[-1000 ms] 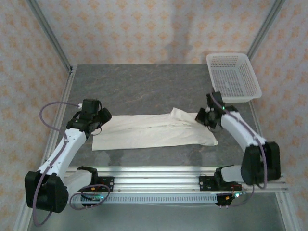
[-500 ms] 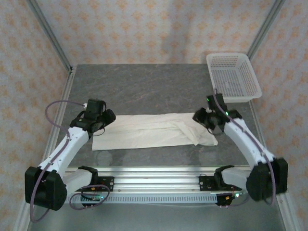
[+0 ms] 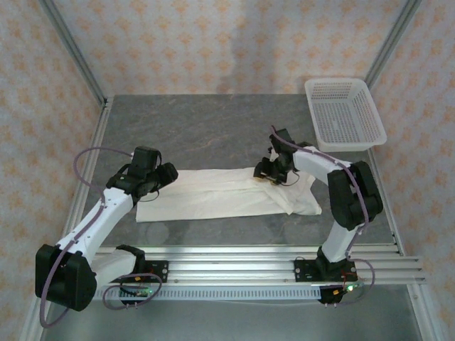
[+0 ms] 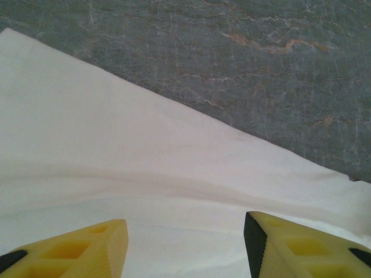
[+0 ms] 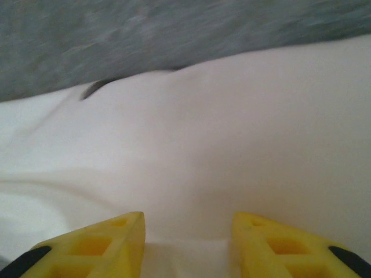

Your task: Fold the inside-out t-shirt

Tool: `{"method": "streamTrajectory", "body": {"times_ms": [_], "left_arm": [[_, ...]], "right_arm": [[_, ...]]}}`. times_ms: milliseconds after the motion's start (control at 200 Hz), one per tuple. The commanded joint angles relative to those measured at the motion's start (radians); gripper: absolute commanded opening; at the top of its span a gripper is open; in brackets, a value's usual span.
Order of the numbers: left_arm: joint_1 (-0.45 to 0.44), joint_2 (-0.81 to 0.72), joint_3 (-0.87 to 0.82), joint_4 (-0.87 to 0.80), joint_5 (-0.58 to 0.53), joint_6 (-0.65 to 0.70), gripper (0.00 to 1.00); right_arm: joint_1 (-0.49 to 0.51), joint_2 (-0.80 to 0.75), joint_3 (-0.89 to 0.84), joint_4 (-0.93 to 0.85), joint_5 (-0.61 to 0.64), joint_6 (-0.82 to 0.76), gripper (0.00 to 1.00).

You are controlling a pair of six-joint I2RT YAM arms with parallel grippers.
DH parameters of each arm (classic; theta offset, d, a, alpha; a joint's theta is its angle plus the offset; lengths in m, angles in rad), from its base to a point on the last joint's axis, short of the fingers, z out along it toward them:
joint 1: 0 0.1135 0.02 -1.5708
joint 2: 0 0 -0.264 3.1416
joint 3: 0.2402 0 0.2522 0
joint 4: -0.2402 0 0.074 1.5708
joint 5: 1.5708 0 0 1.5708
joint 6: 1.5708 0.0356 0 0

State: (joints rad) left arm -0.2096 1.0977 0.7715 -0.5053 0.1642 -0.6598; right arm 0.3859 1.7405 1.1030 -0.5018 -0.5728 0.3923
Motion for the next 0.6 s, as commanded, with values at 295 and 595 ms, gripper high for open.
{"method": "streamTrajectory", "body": {"times_ms": [295,595], "left_arm": [[-0.008,0.039,-0.005,0.013,-0.029,0.011,0.57],[-0.052,0.068,-0.017,0.034,-0.003,-0.017,0.44]], "right_arm": [[0.144,-0.098,-0.145,0.128,-0.092,0.141,0.33],[0.192,-0.171,-0.096,0.006,0.022,0.107,0.36]]}}
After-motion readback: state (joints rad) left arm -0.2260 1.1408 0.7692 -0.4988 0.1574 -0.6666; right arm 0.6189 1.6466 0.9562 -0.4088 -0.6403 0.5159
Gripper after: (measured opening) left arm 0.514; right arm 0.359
